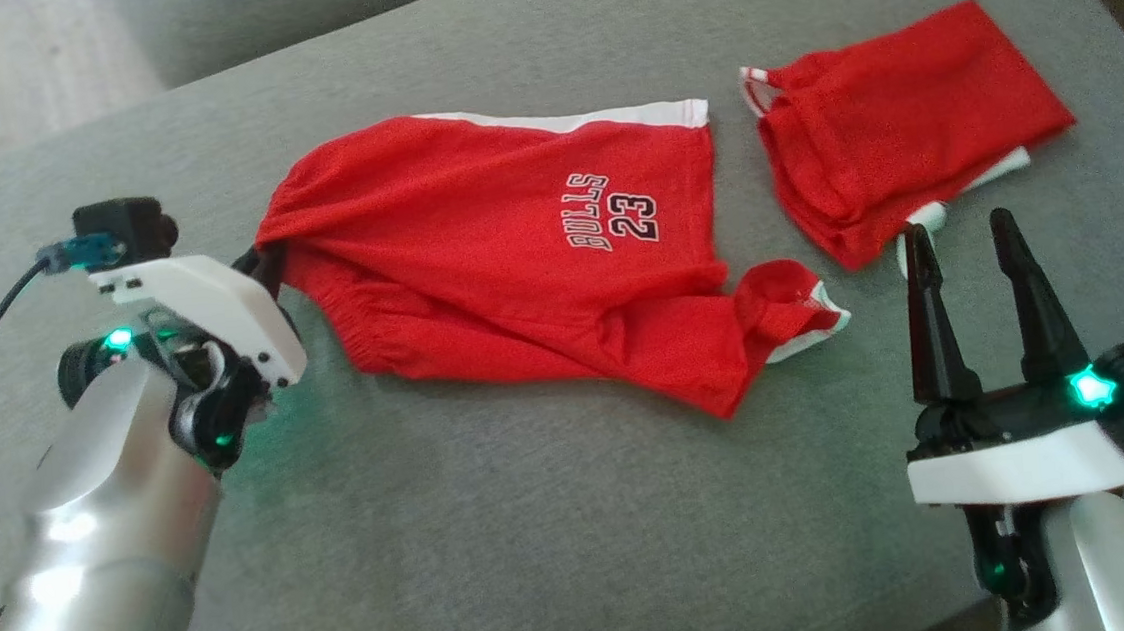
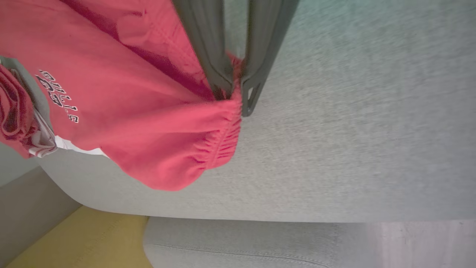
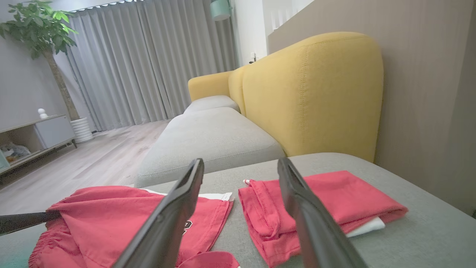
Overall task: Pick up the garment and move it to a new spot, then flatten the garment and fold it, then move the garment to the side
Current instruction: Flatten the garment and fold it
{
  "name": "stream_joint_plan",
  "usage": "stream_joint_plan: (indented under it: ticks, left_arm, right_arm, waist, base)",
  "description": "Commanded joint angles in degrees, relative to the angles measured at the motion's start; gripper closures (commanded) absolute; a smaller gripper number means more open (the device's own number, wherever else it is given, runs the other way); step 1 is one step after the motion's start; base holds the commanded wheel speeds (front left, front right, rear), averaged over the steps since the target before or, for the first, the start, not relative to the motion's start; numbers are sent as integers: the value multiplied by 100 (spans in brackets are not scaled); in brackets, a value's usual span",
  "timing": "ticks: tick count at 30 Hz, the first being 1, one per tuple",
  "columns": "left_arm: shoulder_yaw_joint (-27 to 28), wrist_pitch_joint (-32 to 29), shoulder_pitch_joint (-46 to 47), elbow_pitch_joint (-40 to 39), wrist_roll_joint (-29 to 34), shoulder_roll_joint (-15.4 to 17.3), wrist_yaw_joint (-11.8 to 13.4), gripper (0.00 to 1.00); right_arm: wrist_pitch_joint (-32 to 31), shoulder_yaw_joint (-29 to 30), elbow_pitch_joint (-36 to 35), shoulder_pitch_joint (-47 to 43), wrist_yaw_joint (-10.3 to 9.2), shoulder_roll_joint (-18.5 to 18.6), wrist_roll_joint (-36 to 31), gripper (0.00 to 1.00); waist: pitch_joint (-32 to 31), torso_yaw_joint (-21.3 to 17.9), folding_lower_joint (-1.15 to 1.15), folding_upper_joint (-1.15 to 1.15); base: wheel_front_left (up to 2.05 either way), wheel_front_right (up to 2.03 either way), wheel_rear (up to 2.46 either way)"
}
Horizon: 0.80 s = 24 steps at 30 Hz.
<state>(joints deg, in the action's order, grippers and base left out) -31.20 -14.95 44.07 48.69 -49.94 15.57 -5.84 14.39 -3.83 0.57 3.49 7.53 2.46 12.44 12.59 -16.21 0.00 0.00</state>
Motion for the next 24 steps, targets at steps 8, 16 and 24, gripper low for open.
stream_joint_plan:
  ticks: [8, 16, 24]
  left_arm:
    - [280, 282, 374, 203, -67, 364, -62, 100]
    - [193, 820, 515, 209, -54, 174, -133, 0]
    - [-87, 1992, 476, -111, 406, 87, -149, 0]
  right_arm:
    - [61, -174, -111, 179, -4, 42, -150, 0]
    - [61, -218, -33, 214, -4, 42, -238, 0]
    - [52, -121, 11, 235, -4, 42, -369, 0]
  waist:
    - [-122, 489, 0, 0]
    - [-192, 755, 0, 0]
    - [-446, 1246, 0, 0]
  base:
    - [0, 0, 0]
    - [0, 0, 0]
    - [0, 0, 0]
